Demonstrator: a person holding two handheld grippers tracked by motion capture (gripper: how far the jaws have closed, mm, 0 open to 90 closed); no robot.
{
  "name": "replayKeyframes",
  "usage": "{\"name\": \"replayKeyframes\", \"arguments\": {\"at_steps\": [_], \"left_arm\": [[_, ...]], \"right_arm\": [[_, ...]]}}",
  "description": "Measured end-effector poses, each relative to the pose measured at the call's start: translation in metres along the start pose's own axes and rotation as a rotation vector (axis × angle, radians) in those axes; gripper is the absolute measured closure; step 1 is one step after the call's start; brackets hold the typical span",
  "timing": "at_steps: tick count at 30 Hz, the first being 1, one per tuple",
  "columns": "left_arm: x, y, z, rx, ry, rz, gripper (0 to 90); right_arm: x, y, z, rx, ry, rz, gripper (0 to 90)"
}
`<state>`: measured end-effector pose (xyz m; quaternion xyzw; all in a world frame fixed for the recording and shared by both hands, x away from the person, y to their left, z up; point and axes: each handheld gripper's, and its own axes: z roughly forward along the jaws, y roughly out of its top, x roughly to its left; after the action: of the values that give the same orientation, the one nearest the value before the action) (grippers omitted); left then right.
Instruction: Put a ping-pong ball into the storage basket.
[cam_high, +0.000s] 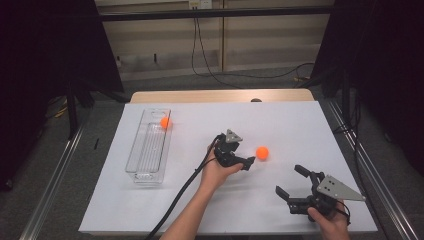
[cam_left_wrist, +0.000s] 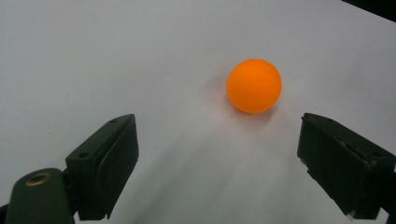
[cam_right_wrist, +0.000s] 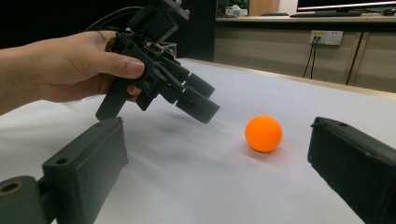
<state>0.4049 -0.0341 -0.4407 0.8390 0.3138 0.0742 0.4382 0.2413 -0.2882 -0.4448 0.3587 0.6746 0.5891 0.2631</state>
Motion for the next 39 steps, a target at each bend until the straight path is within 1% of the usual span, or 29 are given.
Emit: {"name": "replayKeyframes", "arguments": {"at_steps": [3,7,11,16,18,19,21,23,39], "left_arm": [[0.000,0.001,0.000,0.002,0.003,0.009,12.7],[-0.002,0.002,0.003,0.003,0.002,0.012,12.7],[-0.002,0.003,0.006,0.008,0.010,0.015,12.6],[-0.005,0.003,0.011,0.016,0.007,0.027,12.7],[-0.006,0.004,0.013,0.015,0.007,0.024,12.6],[-0.006,0.004,0.014,0.016,0.006,0.030,12.7],[-0.008,0.004,0.015,0.018,0.007,0.026,12.7],[-0.008,0.005,0.016,0.019,0.007,0.034,12.7],[-0.012,0.007,0.025,0.019,-0.011,0.034,12.6]], "right_arm": [[0.000,0.000,0.000,-0.002,0.000,-0.001,4.3],[0.000,0.000,-0.001,-0.002,0.000,-0.001,4.3],[0.000,0.000,0.000,-0.003,-0.001,0.000,4.3],[0.000,0.000,0.000,-0.003,0.000,0.000,4.3],[0.000,0.000,0.000,-0.002,-0.001,0.000,4.2],[0.000,0.000,0.000,-0.003,0.000,0.000,4.3],[0.000,0.000,0.000,-0.003,0.000,0.000,4.3],[0.000,0.000,-0.001,-0.003,0.000,0.000,4.3],[0.000,0.000,-0.001,-0.002,0.002,-0.002,4.2]]}}
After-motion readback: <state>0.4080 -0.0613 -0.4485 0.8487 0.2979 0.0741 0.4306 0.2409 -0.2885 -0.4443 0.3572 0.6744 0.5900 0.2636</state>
